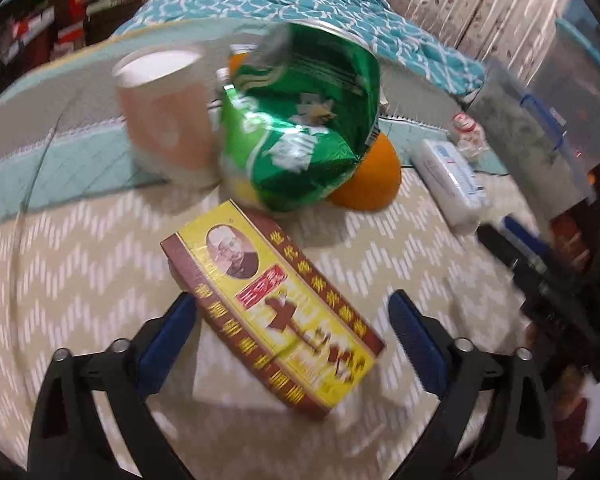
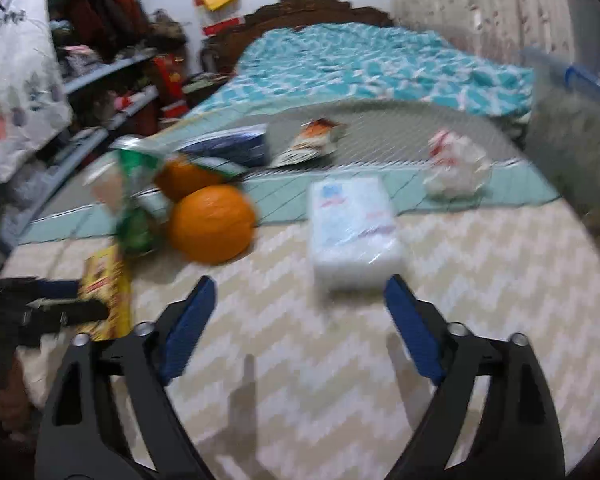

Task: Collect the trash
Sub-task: 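Move the left tool to the yellow spice box while the right approaches the white tissue pack, then grasp the yellow spice box with the left tool while the right grasps the tissue pack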

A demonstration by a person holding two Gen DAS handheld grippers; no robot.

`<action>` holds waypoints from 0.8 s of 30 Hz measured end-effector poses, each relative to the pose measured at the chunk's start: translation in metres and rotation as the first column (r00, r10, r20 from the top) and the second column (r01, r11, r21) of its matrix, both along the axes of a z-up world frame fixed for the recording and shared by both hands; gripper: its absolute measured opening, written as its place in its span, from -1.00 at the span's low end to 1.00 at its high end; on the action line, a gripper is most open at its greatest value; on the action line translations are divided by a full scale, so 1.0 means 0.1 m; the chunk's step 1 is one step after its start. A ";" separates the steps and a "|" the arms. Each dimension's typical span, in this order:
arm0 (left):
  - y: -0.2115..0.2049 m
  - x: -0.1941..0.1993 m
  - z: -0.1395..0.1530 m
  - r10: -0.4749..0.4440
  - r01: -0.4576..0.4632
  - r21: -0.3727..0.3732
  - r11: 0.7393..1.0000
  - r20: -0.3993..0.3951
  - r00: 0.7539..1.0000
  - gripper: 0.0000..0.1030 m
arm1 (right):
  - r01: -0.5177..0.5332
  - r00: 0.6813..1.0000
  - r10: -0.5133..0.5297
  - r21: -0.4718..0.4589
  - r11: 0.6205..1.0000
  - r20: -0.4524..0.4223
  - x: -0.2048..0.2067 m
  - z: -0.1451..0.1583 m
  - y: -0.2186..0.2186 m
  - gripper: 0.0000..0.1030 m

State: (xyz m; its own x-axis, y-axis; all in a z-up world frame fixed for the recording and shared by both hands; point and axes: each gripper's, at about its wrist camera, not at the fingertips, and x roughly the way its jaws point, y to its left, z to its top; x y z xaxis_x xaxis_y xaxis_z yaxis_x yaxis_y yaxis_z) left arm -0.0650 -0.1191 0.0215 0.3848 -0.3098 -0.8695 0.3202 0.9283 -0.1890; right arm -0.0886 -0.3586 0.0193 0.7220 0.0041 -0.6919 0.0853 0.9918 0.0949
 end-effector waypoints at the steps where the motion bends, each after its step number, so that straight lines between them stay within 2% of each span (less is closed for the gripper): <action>1: -0.04 0.01 -0.04 -0.001 0.000 0.012 1.000 0.011 1.000 0.83 | 0.007 1.000 -0.007 0.003 1.000 -0.018 0.04 0.01 -0.05 0.84; 3: -0.11 0.02 -0.13 0.006 -0.007 0.053 0.999 0.032 0.999 0.83 | 0.014 0.998 -0.012 0.023 1.000 -0.068 0.22 -0.03 -0.14 0.84; 5: -0.10 -0.02 -0.19 0.015 -0.019 0.065 0.998 0.057 0.998 0.70 | 0.027 0.995 -0.026 0.013 1.000 -0.096 0.31 -0.10 -0.19 0.81; 6: -0.09 -0.08 -0.18 0.000 -0.006 0.073 0.997 0.084 0.996 0.66 | 0.014 0.993 -0.012 0.014 1.000 -0.115 0.32 -0.14 -0.20 0.65; 7: -0.08 -0.13 -0.18 -0.017 0.011 0.064 0.998 0.093 0.995 0.61 | 0.002 0.991 0.001 0.023 1.000 -0.132 0.33 -0.17 -0.21 0.18; 9: 0.00 -0.23 -0.15 -0.049 0.043 0.054 0.998 0.098 0.994 0.39 | -0.001 0.994 0.005 0.037 0.999 -0.107 0.18 -0.16 -0.22 0.16; 11: 0.10 -0.34 -0.11 -0.074 0.071 0.043 0.997 0.098 0.992 0.28 | -0.001 0.997 0.004 0.043 0.999 -0.071 -0.04 -0.14 -0.22 0.16; 14: 0.16 -0.54 -0.11 -0.182 0.183 -0.020 0.983 0.072 0.981 0.28 | 0.020 1.000 -0.019 0.029 0.999 -0.016 -0.46 -0.12 -0.22 0.16; 16: 0.11 -0.69 -0.11 -0.263 0.267 -0.042 0.963 0.080 0.961 0.28 | 0.041 0.999 -0.041 0.028 0.999 0.006 -0.75 -0.13 -0.25 0.18; 17: 0.04 -0.79 -0.10 -0.315 0.320 -0.047 0.946 0.093 0.944 0.28 | 0.052 0.999 -0.052 0.020 0.998 0.010 -0.83 -0.14 -0.25 0.18; 21: -0.42 -0.93 -0.10 -0.449 0.454 -0.014 0.891 0.124 0.885 0.28 | 0.129 0.992 -0.129 -0.021 0.991 0.011 -1.11 -0.21 -0.32 0.24; 22: -0.52 -0.92 -0.10 -0.465 0.471 -0.014 0.882 0.129 0.876 0.28 | 0.141 0.990 -0.141 -0.024 0.990 0.012 -1.13 -0.21 -0.34 0.28; 24: -0.81 -0.89 -0.07 -0.495 0.498 0.018 0.867 0.147 0.856 0.38 | 0.175 0.985 -0.175 -0.020 0.984 0.013 -1.15 -0.22 -0.41 0.63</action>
State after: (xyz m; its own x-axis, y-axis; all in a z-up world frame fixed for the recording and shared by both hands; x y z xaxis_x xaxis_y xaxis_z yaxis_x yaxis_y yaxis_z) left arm -0.1545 -0.2000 0.0140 0.2936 -0.5093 -0.8090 0.7626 0.6351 -0.1231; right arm -0.2033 -0.3996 -0.0028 0.7180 -0.1372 -0.6824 0.2565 0.9635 0.0762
